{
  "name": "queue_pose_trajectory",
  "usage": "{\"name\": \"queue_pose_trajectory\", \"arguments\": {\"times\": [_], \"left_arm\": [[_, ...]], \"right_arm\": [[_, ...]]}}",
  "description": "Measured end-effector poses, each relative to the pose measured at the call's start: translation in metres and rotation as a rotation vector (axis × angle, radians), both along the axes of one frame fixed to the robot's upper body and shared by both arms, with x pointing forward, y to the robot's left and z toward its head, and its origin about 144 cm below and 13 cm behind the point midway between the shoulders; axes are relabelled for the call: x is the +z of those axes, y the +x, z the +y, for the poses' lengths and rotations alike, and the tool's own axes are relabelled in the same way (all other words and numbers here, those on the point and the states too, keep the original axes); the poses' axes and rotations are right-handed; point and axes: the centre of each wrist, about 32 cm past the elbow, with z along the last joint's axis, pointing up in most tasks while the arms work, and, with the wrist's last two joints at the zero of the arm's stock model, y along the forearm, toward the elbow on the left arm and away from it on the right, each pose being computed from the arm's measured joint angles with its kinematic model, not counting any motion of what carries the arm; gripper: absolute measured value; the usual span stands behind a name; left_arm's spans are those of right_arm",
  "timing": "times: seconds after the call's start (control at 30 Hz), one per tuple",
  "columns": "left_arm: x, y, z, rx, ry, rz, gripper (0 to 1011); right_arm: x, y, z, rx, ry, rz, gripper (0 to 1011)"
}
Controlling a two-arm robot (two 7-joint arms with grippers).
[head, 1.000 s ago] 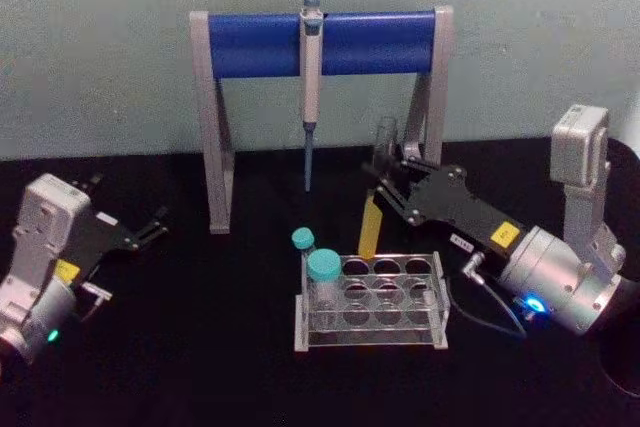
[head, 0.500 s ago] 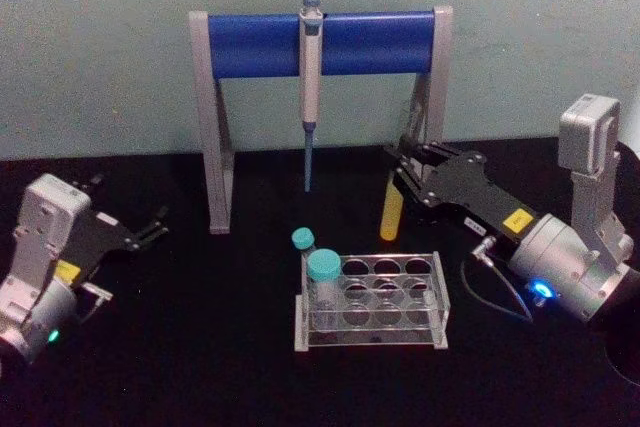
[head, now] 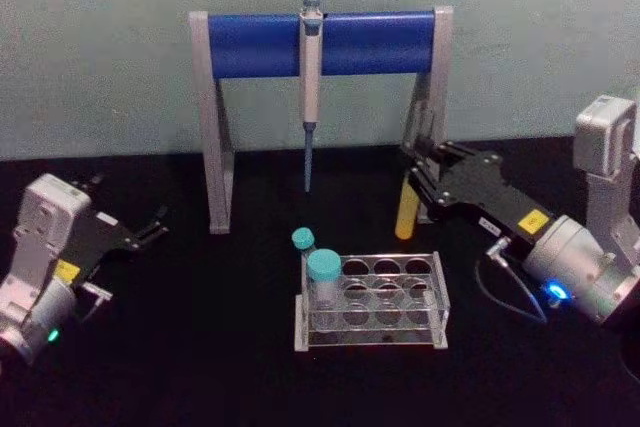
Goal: Pick up the test tube from the test tube rack, shake it, then place it back into the test tube rack.
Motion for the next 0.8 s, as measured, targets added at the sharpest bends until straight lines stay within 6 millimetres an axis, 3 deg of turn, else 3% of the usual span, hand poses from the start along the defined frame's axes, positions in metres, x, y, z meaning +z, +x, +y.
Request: {"name": "queue_pose_trajectory", "arguments": {"times": [0.43, 0.8], "left_arm": [[0.0, 0.0, 0.0, 0.0, 0.0, 0.0, 1010], [0.0, 0.0, 0.0, 0.0, 0.0, 0.0, 1010]], "right_arm": [[0.001, -0.02, -0.017, -0.021, -0.024, 0.013, 222], [0.002, -0.039, -0.018, 0.065, -0.035, 0.057, 222]]}}
